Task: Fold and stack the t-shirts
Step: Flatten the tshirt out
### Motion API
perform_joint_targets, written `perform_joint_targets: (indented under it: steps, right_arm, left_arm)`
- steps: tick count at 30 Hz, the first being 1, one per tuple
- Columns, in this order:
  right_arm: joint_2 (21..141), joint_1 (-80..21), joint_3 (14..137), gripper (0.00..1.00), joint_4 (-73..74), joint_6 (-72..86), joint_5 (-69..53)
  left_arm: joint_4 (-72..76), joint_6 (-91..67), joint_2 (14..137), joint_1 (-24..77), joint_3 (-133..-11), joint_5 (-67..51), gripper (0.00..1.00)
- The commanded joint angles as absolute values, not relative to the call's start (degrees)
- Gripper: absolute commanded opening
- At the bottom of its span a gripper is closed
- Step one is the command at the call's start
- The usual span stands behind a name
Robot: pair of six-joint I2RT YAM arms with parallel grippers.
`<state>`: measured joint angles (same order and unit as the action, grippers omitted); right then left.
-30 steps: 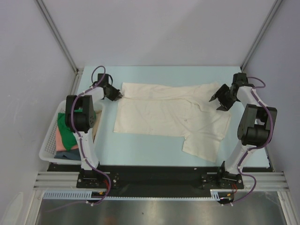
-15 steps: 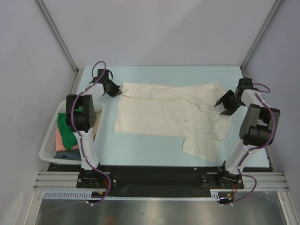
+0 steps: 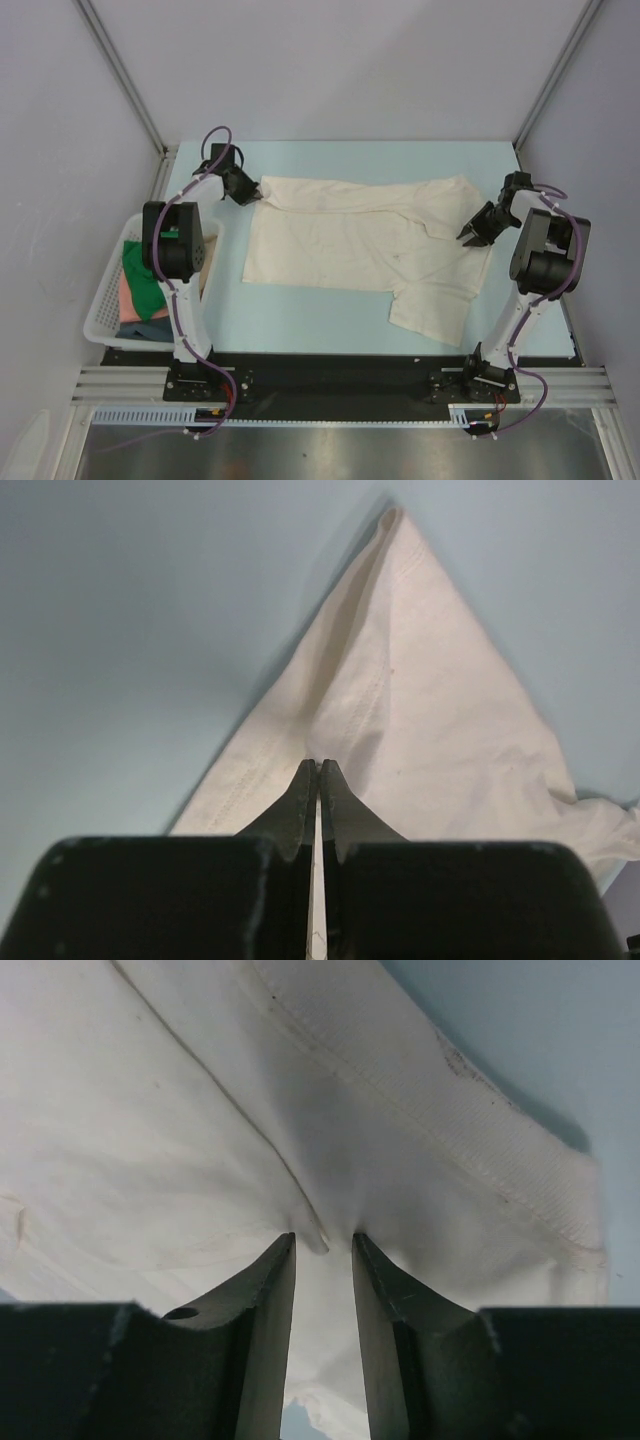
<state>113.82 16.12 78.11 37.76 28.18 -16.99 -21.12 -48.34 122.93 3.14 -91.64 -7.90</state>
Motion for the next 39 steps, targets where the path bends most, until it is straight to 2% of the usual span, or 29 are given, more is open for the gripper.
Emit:
perform_joint_targets:
  steps: [1,12,15,18,22,26,31,35,39]
  right_arm:
    - [113.99,16.44,80.24,0.35,37.62,26.28,-16.61]
    - [115.58,16.44,81.21,0.32,37.0,25.93,-17.14]
    - [115.58,16.44,81.39,0.22,37.09,26.01,-17.67]
    - [115.75,16.44,81.39,0.23,36.83,26.19,-17.84]
    - [116.1,16.26,81.47,0.29,36.91,26.1,-17.76]
    - [115.49,16.26,81.65,0.23,37.09,26.63,-17.84]
    - [116.28,16.26,82.88,0.22,37.35,26.63,-17.84]
    - [116.28,16.17,84.2,0.05,38.05,27.24,-18.19]
    - [115.22,16.08,84.73,0.03,38.93,27.33,-18.37]
  left_arm:
    - [-21.79,-45.71,121.82,3.43,-94.83,-8.44,0.0]
    - [-21.45,-45.44,121.82,3.6,-95.01,-9.14,0.0]
    - [-21.45,-45.35,121.9,3.6,-95.27,-9.14,0.0]
    - [-21.18,-45.35,122.25,3.69,-95.36,-9.49,0.0]
    - [-21.0,-45.44,122.25,3.6,-95.36,-9.67,0.0]
    - [-20.92,-45.18,121.99,3.6,-95.54,-9.49,0.0]
    - [-20.74,-44.91,121.99,3.69,-95.36,-9.49,0.0]
    - [-20.65,-45.0,121.91,3.69,-95.45,-9.58,0.01]
    - [-20.92,-44.56,121.73,3.69,-95.71,-9.14,0.0]
